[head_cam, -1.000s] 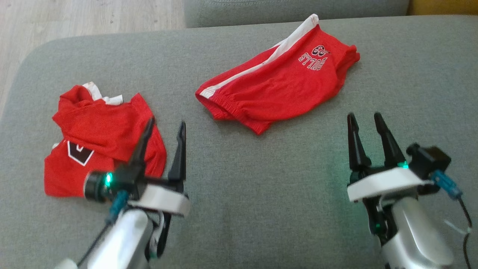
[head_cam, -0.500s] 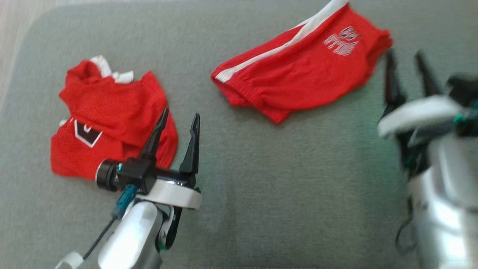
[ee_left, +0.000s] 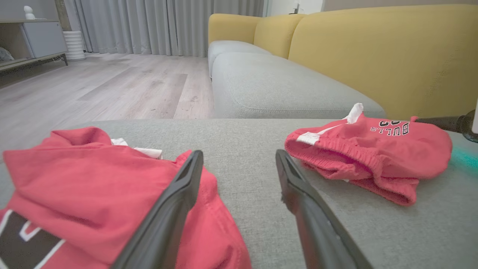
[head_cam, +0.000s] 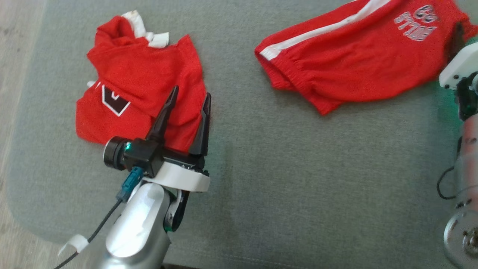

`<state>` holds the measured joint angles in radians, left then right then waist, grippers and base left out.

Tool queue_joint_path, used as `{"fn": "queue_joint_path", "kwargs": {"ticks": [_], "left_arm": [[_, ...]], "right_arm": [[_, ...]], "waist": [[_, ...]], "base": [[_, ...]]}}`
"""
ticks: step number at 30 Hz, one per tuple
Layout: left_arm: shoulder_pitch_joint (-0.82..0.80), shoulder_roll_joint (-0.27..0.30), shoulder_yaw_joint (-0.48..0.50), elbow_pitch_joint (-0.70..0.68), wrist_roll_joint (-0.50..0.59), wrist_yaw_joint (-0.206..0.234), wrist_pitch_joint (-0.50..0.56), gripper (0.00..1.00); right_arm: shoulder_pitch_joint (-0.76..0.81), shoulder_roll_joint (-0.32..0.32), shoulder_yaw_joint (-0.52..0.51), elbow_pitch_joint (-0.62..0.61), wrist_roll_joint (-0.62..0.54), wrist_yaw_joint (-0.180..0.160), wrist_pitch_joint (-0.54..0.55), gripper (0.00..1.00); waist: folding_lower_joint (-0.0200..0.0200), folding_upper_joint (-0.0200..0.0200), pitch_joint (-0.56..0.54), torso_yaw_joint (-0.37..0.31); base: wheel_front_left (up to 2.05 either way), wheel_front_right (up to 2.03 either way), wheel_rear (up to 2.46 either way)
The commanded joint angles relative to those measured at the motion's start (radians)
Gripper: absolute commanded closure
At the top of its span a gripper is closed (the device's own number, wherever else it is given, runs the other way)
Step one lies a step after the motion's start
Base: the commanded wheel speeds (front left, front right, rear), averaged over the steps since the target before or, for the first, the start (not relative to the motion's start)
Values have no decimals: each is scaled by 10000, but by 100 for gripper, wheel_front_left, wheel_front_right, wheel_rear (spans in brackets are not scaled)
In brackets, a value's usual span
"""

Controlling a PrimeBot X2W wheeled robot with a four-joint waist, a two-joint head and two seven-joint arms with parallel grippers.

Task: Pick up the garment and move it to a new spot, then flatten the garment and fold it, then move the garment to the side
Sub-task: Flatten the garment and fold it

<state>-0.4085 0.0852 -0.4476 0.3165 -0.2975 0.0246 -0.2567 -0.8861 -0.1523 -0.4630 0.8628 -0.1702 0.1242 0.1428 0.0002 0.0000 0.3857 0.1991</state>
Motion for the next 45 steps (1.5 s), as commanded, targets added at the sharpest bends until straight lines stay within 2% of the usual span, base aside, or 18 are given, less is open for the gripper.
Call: {"fn": "queue_joint_path", "kwargs": {"ticks": [1,12,13,14,15,23,35,40,45], "left_arm": [[-288,67,490,-295,177,-20,-51,0],[-326,-165,931,-323,509,-304,-51,0],[-338,-181,972,-318,528,-318,-51,0],[-346,-194,1012,-314,549,-328,-51,0],[-348,-218,1082,-301,589,-357,-51,0],[-203,-268,1307,-200,722,-485,-51,0],[239,-301,1549,-92,959,-621,-51,0],[357,-306,1607,-70,1037,-695,-51,0],[402,-310,1664,-14,1084,-763,-51,0]], "right_arm": [[-535,-15,-57,84,-268,65,83,0],[-1551,-569,-528,2141,-1019,65,119,0],[-1634,-577,-508,2296,-1011,65,89,15],[-1710,-576,-475,2427,-1003,65,21,85],[-1840,-584,-368,2642,-957,65,-216,100],[-1773,-802,-47,3277,-454,65,-1242,100],[-201,-2115,-296,3740,953,65,-2149,100],[55,-2211,-371,3725,1208,65,-2356,100],[35,-2001,-236,3660,1403,65,-2600,100]], "waist": [[-2,0,266,253],[-2,0,633,438],[-2,0,644,422],[-2,0,649,391],[-2,0,629,302],[-2,0,178,-251],[-2,0,-769,-1205],[-2,0,-840,-1288],[-2,0,-889,-1247]], "base": [[0,0,0],[0,0,0],[0,0,0],[0,0,0],[0,0,0],[0,0,0],[0,0,0],[0,0,0],[0,0,0]]}}
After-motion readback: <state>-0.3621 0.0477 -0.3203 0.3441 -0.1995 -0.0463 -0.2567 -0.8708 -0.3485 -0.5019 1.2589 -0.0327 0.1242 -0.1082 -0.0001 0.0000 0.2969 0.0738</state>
